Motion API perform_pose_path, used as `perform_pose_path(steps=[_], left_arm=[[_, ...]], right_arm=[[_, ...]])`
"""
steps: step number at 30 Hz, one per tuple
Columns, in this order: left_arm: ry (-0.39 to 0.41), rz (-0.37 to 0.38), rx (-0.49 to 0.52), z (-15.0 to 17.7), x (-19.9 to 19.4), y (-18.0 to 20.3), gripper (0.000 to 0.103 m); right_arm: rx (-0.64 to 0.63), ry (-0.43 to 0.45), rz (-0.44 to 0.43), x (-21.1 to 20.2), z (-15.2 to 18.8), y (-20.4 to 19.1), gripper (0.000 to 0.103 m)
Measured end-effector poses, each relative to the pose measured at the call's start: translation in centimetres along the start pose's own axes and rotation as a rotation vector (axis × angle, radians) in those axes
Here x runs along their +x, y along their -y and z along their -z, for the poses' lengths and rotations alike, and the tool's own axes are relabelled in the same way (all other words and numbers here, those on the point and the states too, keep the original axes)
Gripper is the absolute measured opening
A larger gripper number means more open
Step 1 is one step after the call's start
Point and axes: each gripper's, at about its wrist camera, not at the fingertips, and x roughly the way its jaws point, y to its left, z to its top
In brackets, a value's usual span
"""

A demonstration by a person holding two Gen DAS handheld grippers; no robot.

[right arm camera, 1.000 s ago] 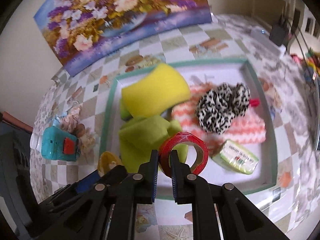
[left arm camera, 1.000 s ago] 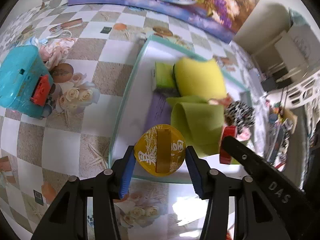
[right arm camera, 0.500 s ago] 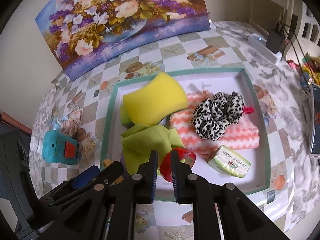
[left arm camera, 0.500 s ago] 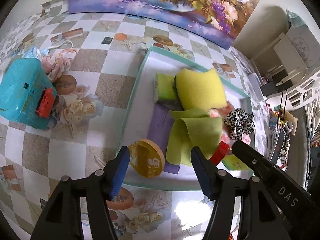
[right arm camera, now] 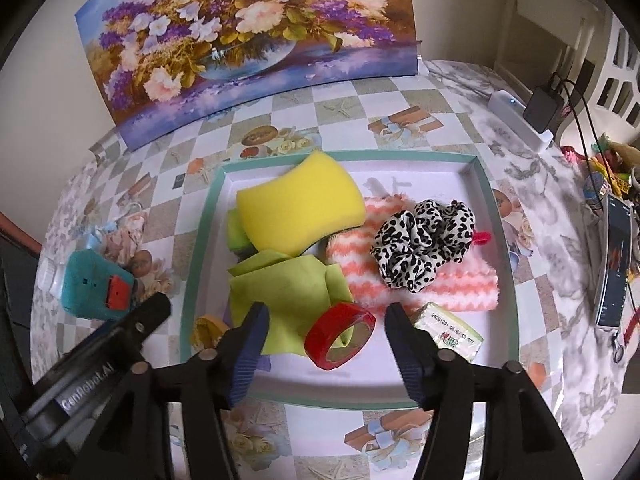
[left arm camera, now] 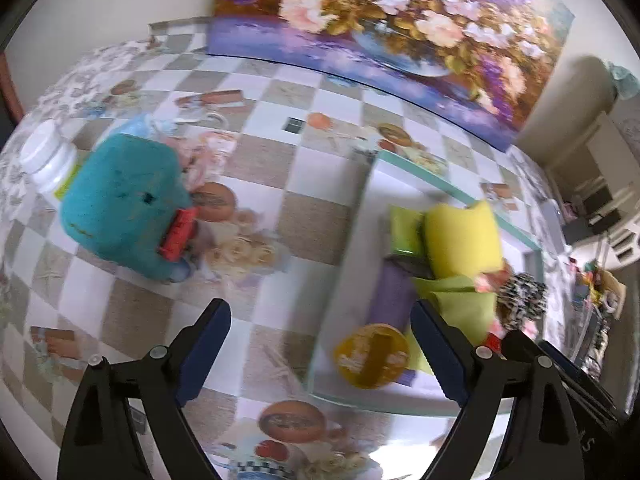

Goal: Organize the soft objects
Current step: 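Move both grippers back toward the blue face mask and pink floral cloth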

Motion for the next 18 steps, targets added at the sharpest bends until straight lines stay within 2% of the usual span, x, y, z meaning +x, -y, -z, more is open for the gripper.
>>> perform_pose_path(steps=[3, 7, 10, 11, 12, 15, 18], left_arm=[[0.019, -0.026, -0.008, -0.1, -0.3, -0.4, 0.092], [0.027, -0.039, -0.018, -0.2, -0.5, -0.8, 0.092], [0.025, -0.05, -0.025, -0.2, -0.5, -1.1, 0.092], [0.024, -0.056, -0.028, -0.2, -0.5, -1.1, 0.092], [0.022, -0.062, -0.031, -0.2, -0.5, -1.2, 0.092], [0.018, -0.094, -0.032, -0.1, -0.5, -1.4, 0.092], [0.013, -0.095, -0.043, -0.1, -0.5, -1.7, 0.093]], right_arm=[[-0.017, -0.004, 0.011, 0.2, 0.1, -0.2, 0.074], [-0.021, -0.001, 0.02, 0.3, 0.1, -0.4, 0.087], [-0.018, -0.003, 0.017, 0.4, 0.2, -0.4, 0.09], [-0.018, -0.005, 0.017, 0.5, 0.2, -0.4, 0.093], [-0.018, -0.007, 0.018, 0.6, 0.2, -0.4, 0.103], [-0.031, -0.007, 0.028, 0.7, 0.3, -0.5, 0.103], [-0.035, -0.01, 0.041, 0.8, 0.3, -0.5, 0.103]])
